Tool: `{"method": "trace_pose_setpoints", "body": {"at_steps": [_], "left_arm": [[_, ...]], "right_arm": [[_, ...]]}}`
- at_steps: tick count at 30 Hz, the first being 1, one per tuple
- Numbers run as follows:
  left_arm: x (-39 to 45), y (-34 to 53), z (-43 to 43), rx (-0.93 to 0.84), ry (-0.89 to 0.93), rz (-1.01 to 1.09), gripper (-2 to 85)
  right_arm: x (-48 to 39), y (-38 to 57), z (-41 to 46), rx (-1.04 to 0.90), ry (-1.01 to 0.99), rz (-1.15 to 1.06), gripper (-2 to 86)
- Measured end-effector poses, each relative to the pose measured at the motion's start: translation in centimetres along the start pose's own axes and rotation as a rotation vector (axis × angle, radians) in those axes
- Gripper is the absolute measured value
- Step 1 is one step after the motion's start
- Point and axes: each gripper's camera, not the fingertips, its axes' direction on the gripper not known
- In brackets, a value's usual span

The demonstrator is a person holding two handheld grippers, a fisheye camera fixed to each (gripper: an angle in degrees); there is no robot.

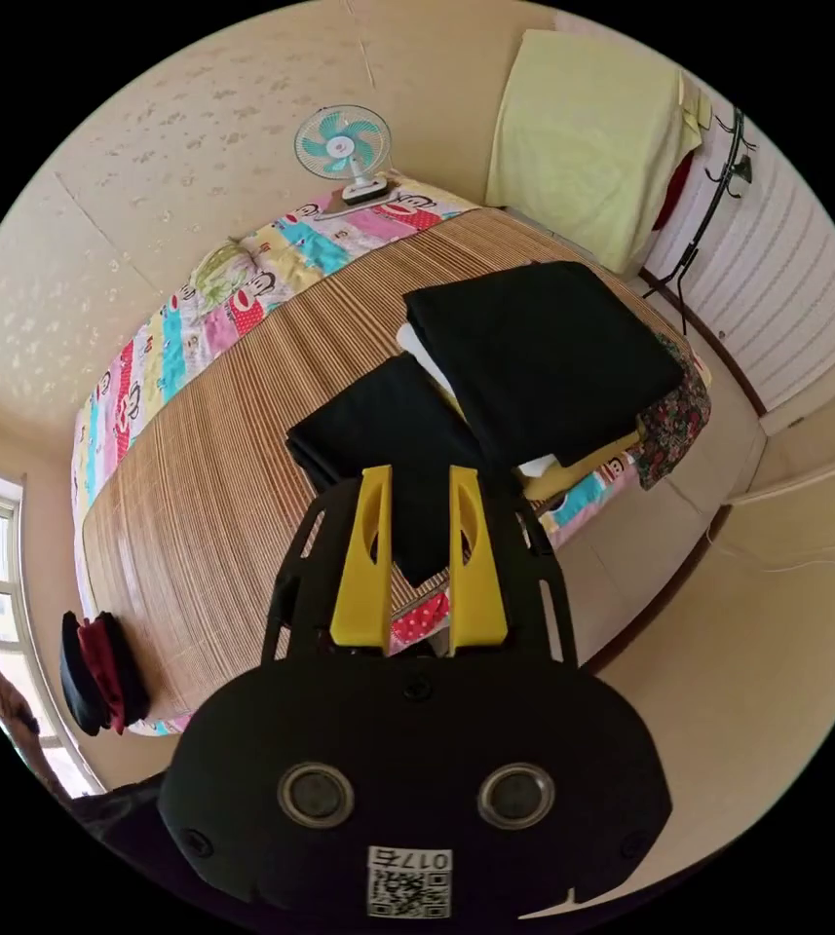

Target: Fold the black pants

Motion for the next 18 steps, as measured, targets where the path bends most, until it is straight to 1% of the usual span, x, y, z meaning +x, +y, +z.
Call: {"method": "trace_pose_setpoints", "body": {"at_steps": [4,7,8,9,11,13,14,15,16,18], "left_arm": [[0.3,3.4,4.5,-0.111,0.077,-0.108,0.6],[0.4,7.4,7.0,-0.199,0.093,-0.15,1.1],[0.2,8.9,7.6,-0.222,0.069,-0.152,1.2],[-0.2,10.3,7.9,-0.24,0.036,-0.166,1.2],[-1.3,11.9,8.0,-0.257,0.018,-0.215,1.2],[-2.7,13.0,7.7,-0.262,0.029,-0.262,0.9],[-3.4,13.6,7.4,-0.257,0.032,-0.277,0.8],[-3.9,14.1,7.0,-0.245,0.036,-0.275,0.7],[-4.1,14.4,6.8,-0.239,0.039,-0.274,0.6],[-4.7,15.5,5.8,-0.212,0.075,-0.261,0.5]], "right_arm": [[-3.1,-2.5,0.5,-0.066,0.062,-0.038,14.5],[-8.3,-3.7,1.6,-0.118,0.138,-0.085,16.4],[-10.7,-3.8,2.3,-0.154,0.193,-0.118,16.3],[-13.2,-3.5,3.1,-0.195,0.289,-0.165,15.5],[-16.8,-2.3,3.3,-0.217,0.432,-0.232,13.6],[-19.7,-1.4,0.9,-0.227,0.445,-0.204,11.8],[-21.0,-1.5,-2.4,-0.229,0.365,-0.132,9.8],[-21.7,-1.8,-7.0,-0.196,0.238,-0.031,7.1],[-21.8,-1.9,-9.4,-0.175,0.167,0.016,5.7],[-21.1,-2.8,-19.4,-0.083,-0.227,0.182,4.5]]}}
